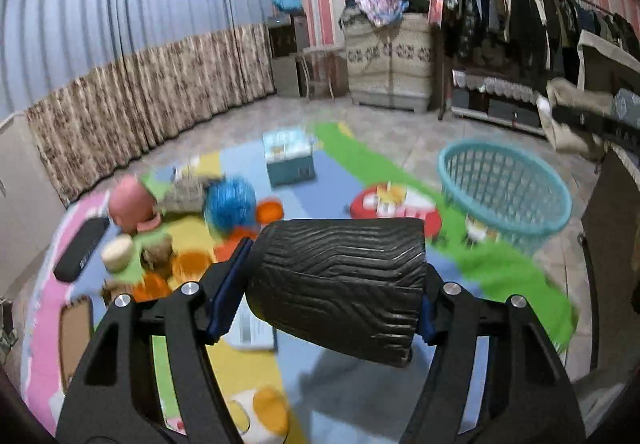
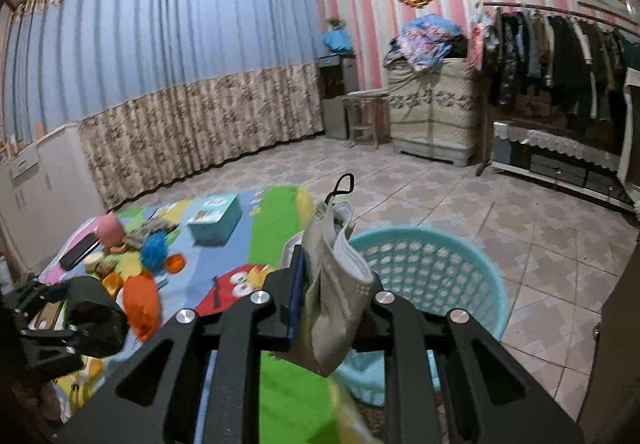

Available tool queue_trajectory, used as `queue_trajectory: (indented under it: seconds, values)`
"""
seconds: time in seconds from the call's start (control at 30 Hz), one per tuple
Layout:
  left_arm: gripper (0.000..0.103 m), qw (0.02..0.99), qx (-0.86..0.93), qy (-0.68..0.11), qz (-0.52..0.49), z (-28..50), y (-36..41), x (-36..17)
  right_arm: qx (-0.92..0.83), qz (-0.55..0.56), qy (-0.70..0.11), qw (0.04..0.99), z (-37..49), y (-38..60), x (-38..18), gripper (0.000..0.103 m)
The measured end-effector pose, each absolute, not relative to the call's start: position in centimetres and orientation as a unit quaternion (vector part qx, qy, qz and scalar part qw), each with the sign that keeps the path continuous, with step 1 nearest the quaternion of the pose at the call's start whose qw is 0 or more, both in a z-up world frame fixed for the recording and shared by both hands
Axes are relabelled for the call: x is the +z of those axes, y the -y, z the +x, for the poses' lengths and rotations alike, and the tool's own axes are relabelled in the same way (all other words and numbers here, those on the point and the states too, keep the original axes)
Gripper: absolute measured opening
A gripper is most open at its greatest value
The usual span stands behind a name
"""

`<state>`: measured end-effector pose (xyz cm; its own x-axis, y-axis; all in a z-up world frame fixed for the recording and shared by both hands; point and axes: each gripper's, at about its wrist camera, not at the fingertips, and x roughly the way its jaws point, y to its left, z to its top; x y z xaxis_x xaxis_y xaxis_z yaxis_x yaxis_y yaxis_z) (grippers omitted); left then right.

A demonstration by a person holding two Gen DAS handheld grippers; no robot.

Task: Collect trash
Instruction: 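Carry both items over the teal basket and open both tools to drop them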

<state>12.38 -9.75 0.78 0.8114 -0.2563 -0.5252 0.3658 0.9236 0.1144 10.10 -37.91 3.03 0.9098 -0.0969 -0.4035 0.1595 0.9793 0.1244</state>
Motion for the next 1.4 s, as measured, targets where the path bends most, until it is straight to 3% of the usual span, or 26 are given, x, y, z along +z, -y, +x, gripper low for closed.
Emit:
queue_trajectory:
  seconds: [0.23, 0.4, 1.03, 1.4]
  values:
    - [0.067, 0.96, -0.165, -0.209, 0.09, 13.9, 15.3, 5.2, -0.12, 0.082, -0.196, 0.97, 10.6, 43.3, 5.4, 0.019]
    - [0.067, 0.957, -0.185, -0.207, 0.085, 15.4, 19.6, 5.3, -0.151, 0.107, -0.202, 0.962, 11.1, 47.7, 3.5, 0.019]
    - [0.067, 0.923, -0.268, -0.259, 0.094, 21.0, 35.5, -0.9, -0.196, 0.165, -0.231, 0.939, 10.9, 54.9, -0.4, 0.019]
    - [0.067, 0.91, -0.258, -0.308, 0.105, 24.6, 36.6, -4.2, -0.177, 0.162, -0.254, 0.937, 13.2, 53.7, -1.7, 0.019]
